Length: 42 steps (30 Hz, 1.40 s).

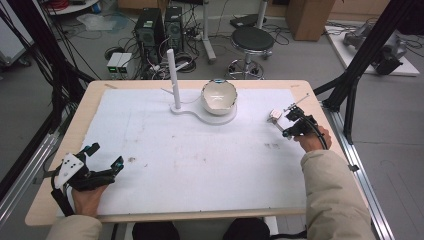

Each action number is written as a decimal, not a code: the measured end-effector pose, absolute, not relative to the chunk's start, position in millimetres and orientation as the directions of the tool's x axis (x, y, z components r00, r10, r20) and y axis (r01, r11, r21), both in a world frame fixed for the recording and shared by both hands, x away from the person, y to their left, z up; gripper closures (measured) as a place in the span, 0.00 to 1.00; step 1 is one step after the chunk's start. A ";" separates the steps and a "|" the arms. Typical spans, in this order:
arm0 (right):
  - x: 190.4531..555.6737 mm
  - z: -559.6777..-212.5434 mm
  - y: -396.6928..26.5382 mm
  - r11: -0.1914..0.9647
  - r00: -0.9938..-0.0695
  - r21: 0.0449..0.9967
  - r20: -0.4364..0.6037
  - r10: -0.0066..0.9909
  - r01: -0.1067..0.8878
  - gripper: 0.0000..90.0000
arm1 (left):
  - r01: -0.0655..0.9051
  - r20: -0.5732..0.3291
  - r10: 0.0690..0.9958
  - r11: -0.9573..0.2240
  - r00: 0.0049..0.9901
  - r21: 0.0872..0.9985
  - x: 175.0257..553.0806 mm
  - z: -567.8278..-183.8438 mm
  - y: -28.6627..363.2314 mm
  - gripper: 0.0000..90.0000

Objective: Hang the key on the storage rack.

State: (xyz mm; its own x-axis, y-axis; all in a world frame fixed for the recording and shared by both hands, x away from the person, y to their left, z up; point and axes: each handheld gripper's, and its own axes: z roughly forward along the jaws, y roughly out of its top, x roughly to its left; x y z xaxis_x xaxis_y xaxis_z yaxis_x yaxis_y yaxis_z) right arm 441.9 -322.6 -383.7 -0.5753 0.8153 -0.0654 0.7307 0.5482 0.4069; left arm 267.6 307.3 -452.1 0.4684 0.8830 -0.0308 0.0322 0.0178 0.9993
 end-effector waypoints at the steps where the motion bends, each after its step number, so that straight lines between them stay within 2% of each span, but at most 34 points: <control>1: 439.9 -381.3 -323.6 0.544 -0.579 0.421 -0.051 0.813 0.726 0.97 | 0.034 -0.033 0.881 0.020 0.472 0.999 267.9 -452.0 307.5 0.02; 9: 420.4 -360.6 -322.0 0.585 -0.683 0.542 -0.027 0.730 0.603 0.97 | 0.026 -0.005 0.867 -0.009 0.498 1.000 272.4 -437.2 303.0 0.02; 15: 406.7 -343.1 -300.5 0.645 -0.802 0.611 -0.027 0.597 0.459 0.97 | 0.012 0.023 0.827 -0.037 0.562 0.999 282.0 -401.6 286.8 0.02; 17: 400.2 -335.3 -284.8 0.679 -0.854 0.631 -0.050 0.517 0.375 0.97 | 0.016 0.035 0.808 -0.054 0.588 0.998 285.8 -388.4 279.5 0.02; 18: 400.2 -335.3 -284.8 0.679 -0.854 0.631 -0.050 0.517 0.375 0.97 | 0.017 0.042 0.797 -0.066 0.602 0.998 287.7 -381.8 276.1 0.02; 24: 391.9 -327.0 -259.0 0.721 -0.918 0.641 -0.063 0.392 0.264 0.97 | 0.009 0.071 0.712 -0.108 0.698 0.994 301.0 -347.3 255.7 0.02; 27: 388.0 -324.5 -248.4 0.738 -0.940 0.640 -0.072 0.335 0.214 0.97 | 0.024 0.056 0.648 -0.114 0.759 0.993 308.8 -332.7 245.6 0.02; 32: 378.8 -319.6 -226.1 0.751 -0.968 0.648 -0.081 0.238 0.131 0.97 | 0.015 0.092 0.543 -0.189 0.835 0.982 321.3 -309.4 220.5 0.02; 42: 371.2 -311.8 -191.0 0.778 -0.985 0.627 -0.106 0.136 0.040 0.97 | 0.039 0.097 0.371 -0.341 0.923 0.939 344.1 -294.0 161.8 0.02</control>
State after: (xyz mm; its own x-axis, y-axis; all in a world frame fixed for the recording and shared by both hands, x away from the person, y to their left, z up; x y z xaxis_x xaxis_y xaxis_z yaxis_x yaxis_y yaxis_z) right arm 371.2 -191.0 -311.8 -0.9851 0.1358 -0.1055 0.0400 0.7778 0.6272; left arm 344.1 161.8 -294.0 0.9234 0.3714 0.0969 0.0386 -0.3409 0.9393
